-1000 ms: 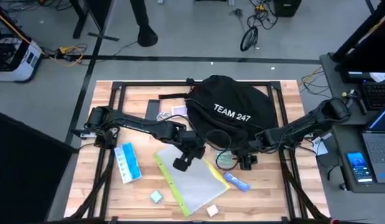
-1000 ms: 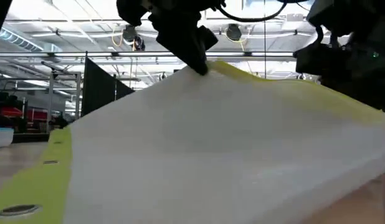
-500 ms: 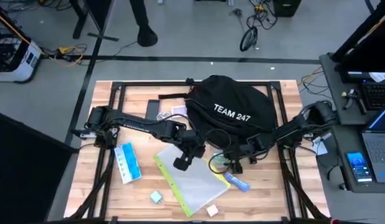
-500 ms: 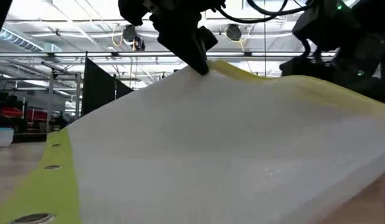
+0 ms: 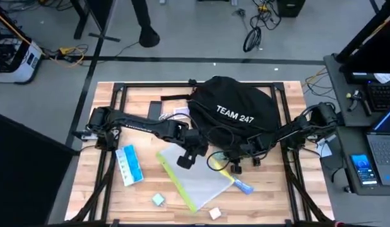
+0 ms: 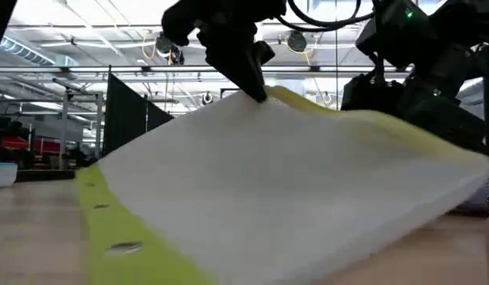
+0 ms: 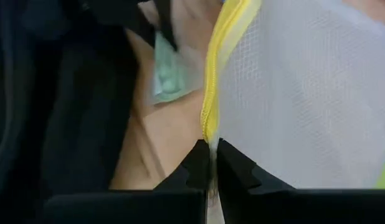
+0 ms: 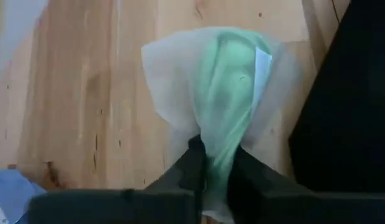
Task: Unpack backpack
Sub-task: Put the earphones into the green zip bag
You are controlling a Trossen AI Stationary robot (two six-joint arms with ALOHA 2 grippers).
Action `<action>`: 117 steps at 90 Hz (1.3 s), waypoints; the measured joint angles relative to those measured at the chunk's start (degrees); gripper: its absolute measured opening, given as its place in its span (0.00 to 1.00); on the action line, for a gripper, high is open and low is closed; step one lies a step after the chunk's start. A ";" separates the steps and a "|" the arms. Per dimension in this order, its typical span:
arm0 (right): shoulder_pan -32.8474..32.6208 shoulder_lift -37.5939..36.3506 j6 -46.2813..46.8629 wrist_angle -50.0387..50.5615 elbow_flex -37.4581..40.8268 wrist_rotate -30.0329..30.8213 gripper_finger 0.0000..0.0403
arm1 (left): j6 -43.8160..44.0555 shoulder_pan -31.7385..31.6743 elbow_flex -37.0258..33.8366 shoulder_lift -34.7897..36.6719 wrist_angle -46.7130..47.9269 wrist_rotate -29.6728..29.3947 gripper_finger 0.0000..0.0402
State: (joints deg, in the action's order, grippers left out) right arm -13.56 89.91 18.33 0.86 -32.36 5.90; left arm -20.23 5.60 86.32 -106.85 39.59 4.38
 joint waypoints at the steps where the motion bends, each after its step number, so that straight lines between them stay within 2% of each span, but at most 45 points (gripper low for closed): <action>1: 0.00 -0.01 0.10 0.01 0.00 0.07 0.14 | 0.01 -0.06 0.00 0.00 0.03 0.00 0.03; 10: 0.02 -0.01 0.52 0.09 0.02 0.33 0.25 | 0.44 -0.55 0.00 0.00 0.20 0.04 0.12; 25: 0.02 -0.01 0.50 0.01 0.04 0.37 0.40 | 0.00 -0.87 0.02 -0.87 -0.03 0.12 0.33; 37: 0.04 -0.02 0.11 -0.07 0.04 0.50 0.46 | -5.43 -0.45 -0.57 -1.62 0.46 0.07 0.46; 47: 0.04 0.00 -0.43 -0.06 0.06 0.54 0.47 | -4.39 0.68 0.34 -1.97 3.02 -1.30 0.50; 52: 0.04 0.00 -1.41 0.10 0.04 0.51 0.47 | 0.25 1.24 1.54 -1.41 4.20 -1.42 0.49; 58: 0.14 -0.02 -2.94 0.11 0.04 0.37 0.46 | 10.05 1.73 2.61 -0.79 5.78 -1.37 0.48; 69: 1.08 -0.33 -6.25 0.14 0.07 -0.41 0.45 | 35.96 2.83 2.93 -1.05 11.11 1.95 0.45; 77: 1.84 -1.65 -8.94 0.76 0.20 -0.96 0.45 | 49.63 5.20 1.20 -1.02 10.34 2.69 0.44; 91: 2.36 -6.13 -14.01 2.35 0.39 -3.81 0.45 | 60.24 9.55 -4.50 -0.98 8.83 -2.66 0.41; 111: 2.34 -5.49 -20.07 -3.28 0.26 -6.87 0.45 | 73.07 10.83 -17.65 -1.41 -16.58 -3.20 0.41; 117: 2.34 -3.88 -20.14 -4.00 0.20 -7.51 0.45 | 74.88 10.95 -19.93 -1.96 -19.74 -3.39 0.41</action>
State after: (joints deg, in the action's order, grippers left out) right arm -11.22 86.03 -1.81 -3.14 -32.16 -1.61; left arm 54.64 16.54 66.39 -108.81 19.85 0.99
